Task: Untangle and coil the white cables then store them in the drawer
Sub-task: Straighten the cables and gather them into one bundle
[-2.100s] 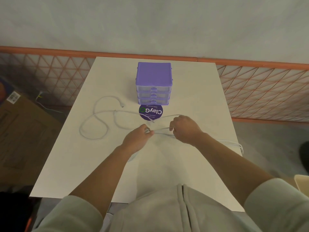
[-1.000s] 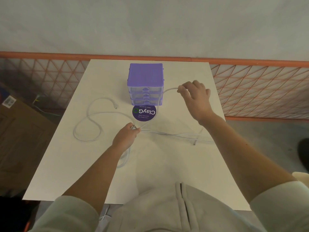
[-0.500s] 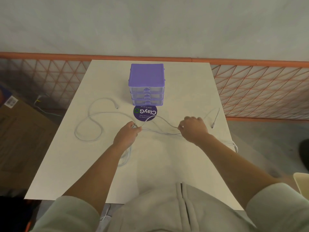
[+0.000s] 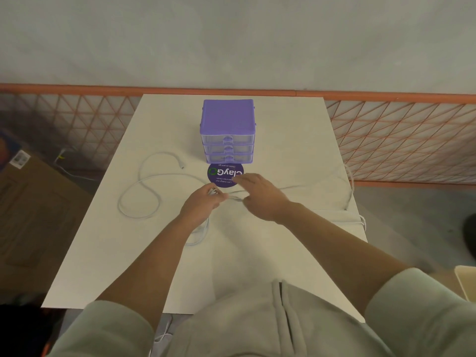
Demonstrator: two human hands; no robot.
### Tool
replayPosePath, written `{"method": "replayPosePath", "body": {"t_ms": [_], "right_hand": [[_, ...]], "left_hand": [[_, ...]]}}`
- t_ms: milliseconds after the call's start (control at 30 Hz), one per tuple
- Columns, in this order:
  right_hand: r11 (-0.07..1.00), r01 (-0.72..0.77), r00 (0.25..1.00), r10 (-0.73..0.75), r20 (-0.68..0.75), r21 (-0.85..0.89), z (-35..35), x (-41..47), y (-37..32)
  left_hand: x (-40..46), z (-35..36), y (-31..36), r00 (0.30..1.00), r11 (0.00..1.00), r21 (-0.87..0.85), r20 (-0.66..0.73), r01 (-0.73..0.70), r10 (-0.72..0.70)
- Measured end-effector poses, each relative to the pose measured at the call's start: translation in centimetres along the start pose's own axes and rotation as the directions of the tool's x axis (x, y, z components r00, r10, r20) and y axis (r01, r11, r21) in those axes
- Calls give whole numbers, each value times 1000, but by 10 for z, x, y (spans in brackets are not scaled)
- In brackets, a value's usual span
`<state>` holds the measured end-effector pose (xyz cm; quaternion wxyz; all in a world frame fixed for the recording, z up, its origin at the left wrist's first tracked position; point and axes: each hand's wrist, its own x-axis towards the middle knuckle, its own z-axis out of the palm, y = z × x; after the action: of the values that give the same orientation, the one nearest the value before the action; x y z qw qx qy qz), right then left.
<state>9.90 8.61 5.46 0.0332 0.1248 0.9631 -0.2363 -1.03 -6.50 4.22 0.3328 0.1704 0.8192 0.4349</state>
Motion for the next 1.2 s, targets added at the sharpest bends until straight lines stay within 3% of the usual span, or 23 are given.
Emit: {"method": "replayPosePath", "body": {"t_ms": [67, 200, 400, 533, 733, 967, 1100, 1200], "right_hand": [[998, 55, 997, -56, 47, 34, 7, 3, -7], [961, -179, 981, 158, 115, 209, 11, -3, -3], [916, -401, 916, 402, 0, 15, 6, -32, 50], [908, -411, 910, 414, 25, -79, 6, -61, 91], [880, -461, 877, 471, 91, -110, 7, -88, 120], [790, -610, 792, 611, 6, 57, -24, -95, 118], [763, -643, 766, 642, -27, -66, -26, -90, 122], [745, -659, 744, 666, 59, -104, -18, -81, 122]], "left_hand": [[0, -2, 3, 1000, 999, -34, 10, -10, 11], [2, -4, 3, 1000, 998, -56, 2, 0, 0], [7, -9, 3, 996, 996, -78, -71, 46, -51], [11, -8, -6, 990, 995, -27, -101, 95, -97], [16, -6, -15, 977, 986, 47, -151, 161, -152], [20, 2, -17, 965, 973, 127, -203, 192, -164], [21, 5, -15, 968, 976, 138, -209, 170, -139], [19, 2, -12, 969, 983, 81, -198, 164, -146]]}}
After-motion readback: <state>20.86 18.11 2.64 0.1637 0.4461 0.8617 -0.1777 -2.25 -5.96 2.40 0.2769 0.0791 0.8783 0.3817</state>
